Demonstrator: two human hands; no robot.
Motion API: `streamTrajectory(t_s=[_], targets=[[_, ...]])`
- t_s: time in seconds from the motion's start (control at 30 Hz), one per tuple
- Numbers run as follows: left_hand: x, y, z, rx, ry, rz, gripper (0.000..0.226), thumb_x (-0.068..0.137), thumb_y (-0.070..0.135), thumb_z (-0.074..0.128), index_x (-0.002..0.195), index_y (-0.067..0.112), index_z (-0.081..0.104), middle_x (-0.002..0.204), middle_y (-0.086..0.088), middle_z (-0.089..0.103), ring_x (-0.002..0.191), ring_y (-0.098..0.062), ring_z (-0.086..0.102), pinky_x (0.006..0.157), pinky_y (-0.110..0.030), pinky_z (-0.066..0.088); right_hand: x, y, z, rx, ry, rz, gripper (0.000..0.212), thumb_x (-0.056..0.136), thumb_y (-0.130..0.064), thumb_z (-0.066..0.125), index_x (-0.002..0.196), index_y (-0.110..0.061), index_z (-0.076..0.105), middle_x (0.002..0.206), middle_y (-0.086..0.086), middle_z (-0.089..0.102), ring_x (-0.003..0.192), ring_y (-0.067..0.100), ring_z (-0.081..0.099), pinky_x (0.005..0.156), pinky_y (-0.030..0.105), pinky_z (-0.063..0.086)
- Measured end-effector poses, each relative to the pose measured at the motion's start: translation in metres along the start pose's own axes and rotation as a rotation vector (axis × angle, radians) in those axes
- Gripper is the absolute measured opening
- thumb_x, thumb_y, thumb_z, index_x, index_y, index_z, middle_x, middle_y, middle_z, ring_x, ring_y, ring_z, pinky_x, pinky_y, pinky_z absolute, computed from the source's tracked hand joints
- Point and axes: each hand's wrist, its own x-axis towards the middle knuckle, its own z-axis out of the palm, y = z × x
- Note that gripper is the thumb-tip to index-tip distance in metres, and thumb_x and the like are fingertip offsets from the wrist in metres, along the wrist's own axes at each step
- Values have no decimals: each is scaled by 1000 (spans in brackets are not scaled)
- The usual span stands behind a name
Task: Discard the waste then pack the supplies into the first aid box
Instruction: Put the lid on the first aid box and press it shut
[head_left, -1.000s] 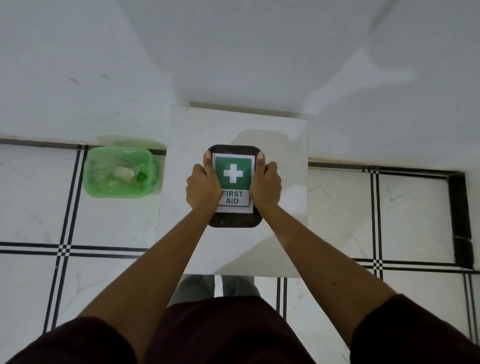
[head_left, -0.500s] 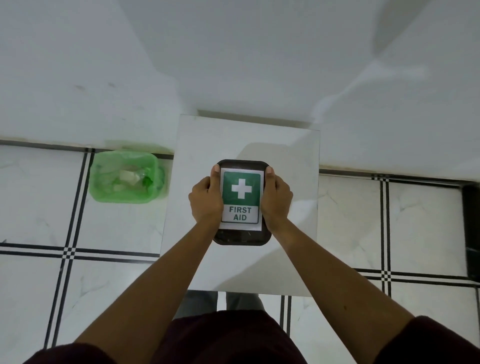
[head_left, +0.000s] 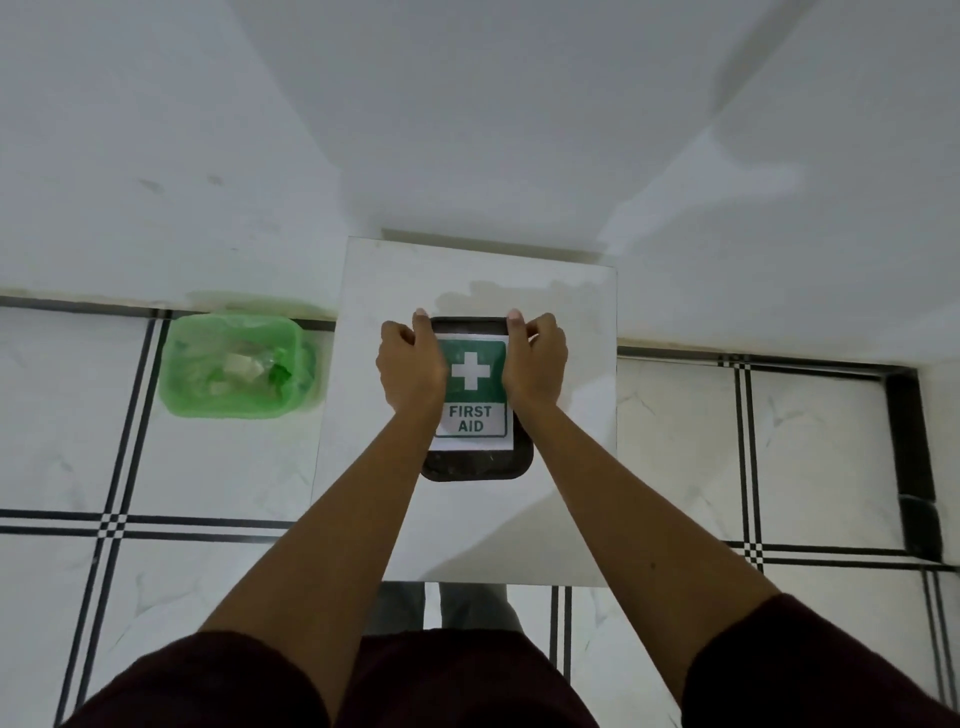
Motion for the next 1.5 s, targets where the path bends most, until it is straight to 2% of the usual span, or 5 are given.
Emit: streamTrajectory(t_s=[0.7, 0.9, 1.0, 1.13, 1.5], targets=[[5, 1, 2, 54, 62, 29, 49, 87, 57, 51, 77, 10, 44, 59, 3, 47, 54, -9, 46, 46, -22, 28, 16, 5, 8, 166, -140, 15, 34, 98, -44, 40, 72, -23, 34, 77, 10, 50, 70, 20, 50, 71, 44, 52], [-5, -5, 6, 270, 72, 482, 31, 97, 31, 40, 118, 9, 47, 126, -14, 48, 114, -30, 44, 83, -46, 48, 6, -10, 0, 38, 53, -283, 23, 96, -21, 48, 78, -12, 40, 79, 6, 47, 75, 21, 46, 64, 33, 41], [-12, -23, -4, 676, -218, 858, 54, 96, 33, 22, 146, 13, 24, 159, -9, 13, 146, -29, 10, 111, -55, 24, -10, -10, -11, -27, -12, -468, 29, 94, -20, 36, 92, -1, 57, 97, 17, 59, 90, 26, 57, 79, 35, 52], [-20, -52, -25, 999, -265, 933, 64, 96, 43, -1, 150, 10, 4, 160, -9, 1, 147, -24, -2, 115, -61, 7, -39, 19, -18, -350, -174, -654, 57, 99, -35, 23, 141, 2, 34, 150, 21, 35, 142, 33, 28, 112, 42, 28], [-28, -64, -21, 932, -253, 908, 64, 98, 40, 4, 149, 2, 9, 158, -17, 10, 147, -28, 6, 119, -48, 15, -60, 42, -13, -580, -217, -613, 60, 100, -33, 26, 150, -3, 10, 160, 14, 8, 148, 24, 1, 121, 41, 9]])
